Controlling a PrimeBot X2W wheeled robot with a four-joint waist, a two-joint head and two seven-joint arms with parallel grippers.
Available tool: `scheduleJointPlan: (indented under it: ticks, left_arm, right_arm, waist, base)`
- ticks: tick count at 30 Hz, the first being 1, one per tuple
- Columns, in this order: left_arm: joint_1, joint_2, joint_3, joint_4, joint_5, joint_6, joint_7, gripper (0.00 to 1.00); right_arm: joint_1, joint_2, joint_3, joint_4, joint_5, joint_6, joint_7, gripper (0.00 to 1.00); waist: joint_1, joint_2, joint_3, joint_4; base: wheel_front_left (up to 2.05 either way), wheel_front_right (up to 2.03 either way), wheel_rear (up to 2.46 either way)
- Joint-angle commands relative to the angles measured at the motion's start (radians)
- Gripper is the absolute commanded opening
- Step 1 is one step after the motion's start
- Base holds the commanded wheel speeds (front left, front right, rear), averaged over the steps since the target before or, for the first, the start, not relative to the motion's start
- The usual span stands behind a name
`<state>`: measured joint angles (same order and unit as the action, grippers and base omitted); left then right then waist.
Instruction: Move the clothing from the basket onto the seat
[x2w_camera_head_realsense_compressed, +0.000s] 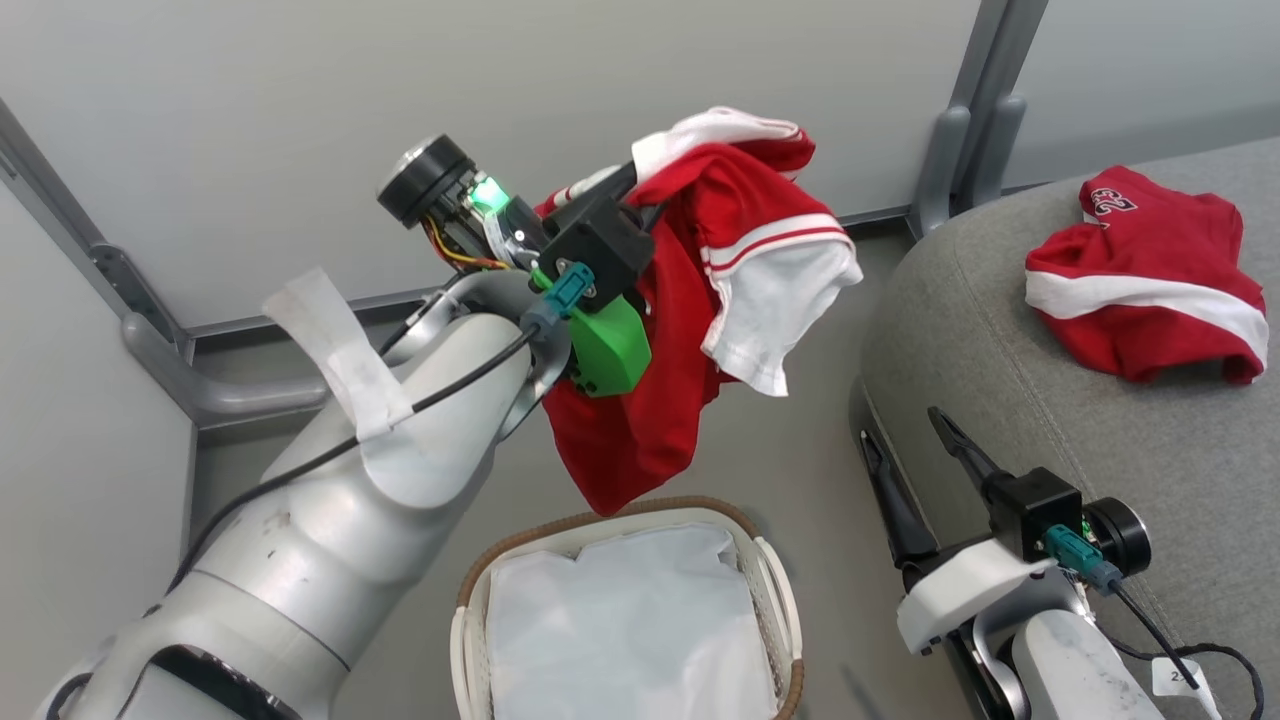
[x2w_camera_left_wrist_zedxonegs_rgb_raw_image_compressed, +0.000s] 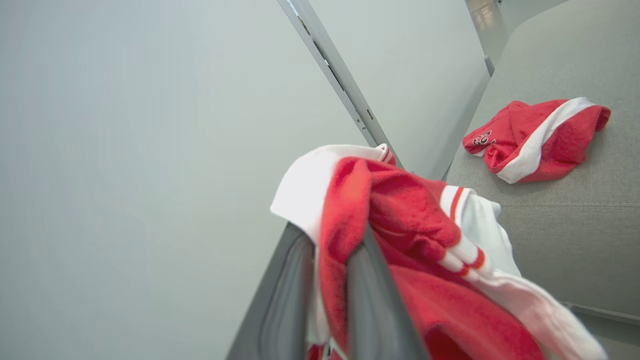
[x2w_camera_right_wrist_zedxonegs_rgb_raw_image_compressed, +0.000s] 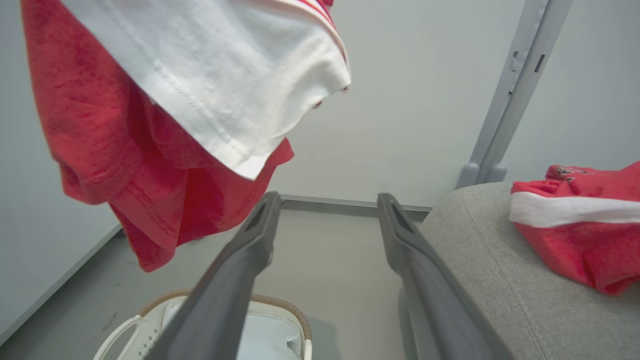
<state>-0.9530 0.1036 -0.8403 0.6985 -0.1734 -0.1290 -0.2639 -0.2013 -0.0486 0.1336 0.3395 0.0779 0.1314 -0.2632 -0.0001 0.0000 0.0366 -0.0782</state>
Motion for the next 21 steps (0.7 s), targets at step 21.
scheduleJointPlan:
  ticks: [21]
  left_arm:
    - [-0.052, 0.03, -0.117, -0.109, -0.107, -0.001, -0.001, 0.0]
  right_arm:
    - [-0.109, -0.003, 0.013, 0.024, -0.024, -0.001, -0.002, 1.0]
  waist:
    - [0.0001, 0.0, -0.066, 0.074]
  base:
    - [0.0, 0.0, 0.0]
